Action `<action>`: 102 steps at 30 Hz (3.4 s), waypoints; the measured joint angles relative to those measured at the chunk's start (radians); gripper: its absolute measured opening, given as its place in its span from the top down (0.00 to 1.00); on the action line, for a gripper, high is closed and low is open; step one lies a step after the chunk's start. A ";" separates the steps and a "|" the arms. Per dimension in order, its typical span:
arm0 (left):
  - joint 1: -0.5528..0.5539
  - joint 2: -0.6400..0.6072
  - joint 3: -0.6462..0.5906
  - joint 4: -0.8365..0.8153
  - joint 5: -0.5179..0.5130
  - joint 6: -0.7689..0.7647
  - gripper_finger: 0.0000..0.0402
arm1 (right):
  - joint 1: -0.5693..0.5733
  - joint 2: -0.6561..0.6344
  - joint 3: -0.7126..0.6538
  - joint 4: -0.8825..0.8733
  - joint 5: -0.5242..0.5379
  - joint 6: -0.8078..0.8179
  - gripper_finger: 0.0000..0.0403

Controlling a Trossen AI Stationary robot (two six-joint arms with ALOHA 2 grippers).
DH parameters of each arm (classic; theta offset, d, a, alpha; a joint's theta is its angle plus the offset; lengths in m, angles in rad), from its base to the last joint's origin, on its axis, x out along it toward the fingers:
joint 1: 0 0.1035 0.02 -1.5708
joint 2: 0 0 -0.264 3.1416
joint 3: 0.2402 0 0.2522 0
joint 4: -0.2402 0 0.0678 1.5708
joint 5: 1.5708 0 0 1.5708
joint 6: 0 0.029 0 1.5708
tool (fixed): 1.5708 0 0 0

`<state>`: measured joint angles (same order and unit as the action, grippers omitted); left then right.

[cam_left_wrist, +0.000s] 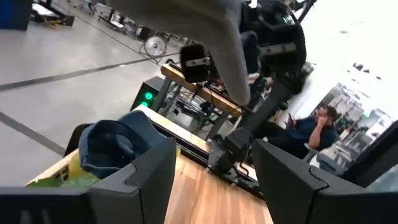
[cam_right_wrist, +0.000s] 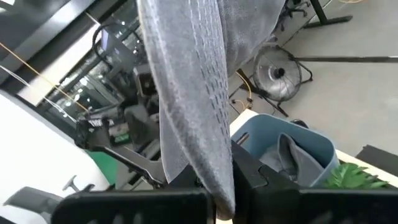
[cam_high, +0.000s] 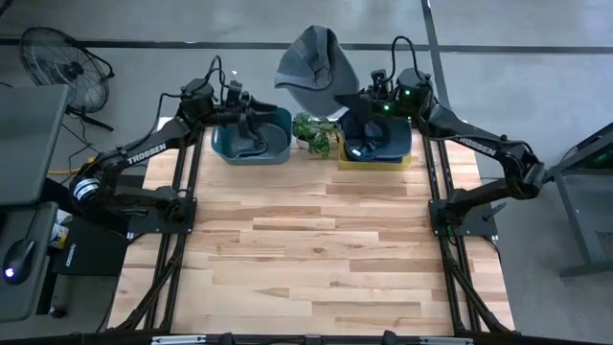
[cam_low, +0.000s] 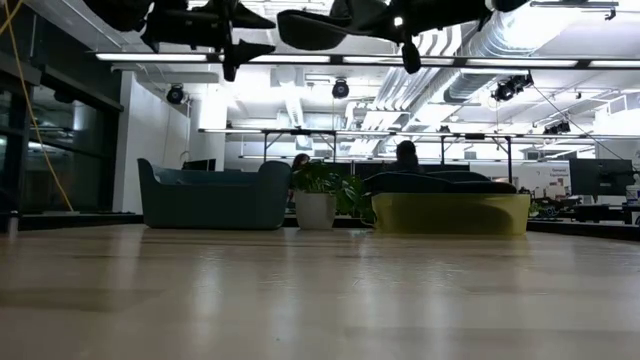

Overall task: Pick & Place hat
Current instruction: Put the gray cap into the green bin

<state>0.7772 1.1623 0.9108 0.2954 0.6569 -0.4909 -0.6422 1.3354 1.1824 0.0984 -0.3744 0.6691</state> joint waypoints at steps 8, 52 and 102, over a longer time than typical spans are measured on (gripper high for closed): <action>0.018 -0.014 0.000 -0.023 0.012 0.091 0.48 | -0.006 0.099 0.000 0.050 -0.052 0.055 0.99; 0.564 -0.174 0.000 -0.446 0.085 0.172 0.48 | -0.003 0.911 0.675 -0.109 -0.599 0.117 0.99; 0.563 -0.169 0.000 -0.561 0.122 0.165 0.48 | -0.012 0.908 0.676 -0.076 -0.502 0.157 0.52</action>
<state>1.3407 0.9932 0.9108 -0.2660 0.7784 -0.3261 -0.6542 2.2433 1.8580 0.0224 -0.8762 0.8265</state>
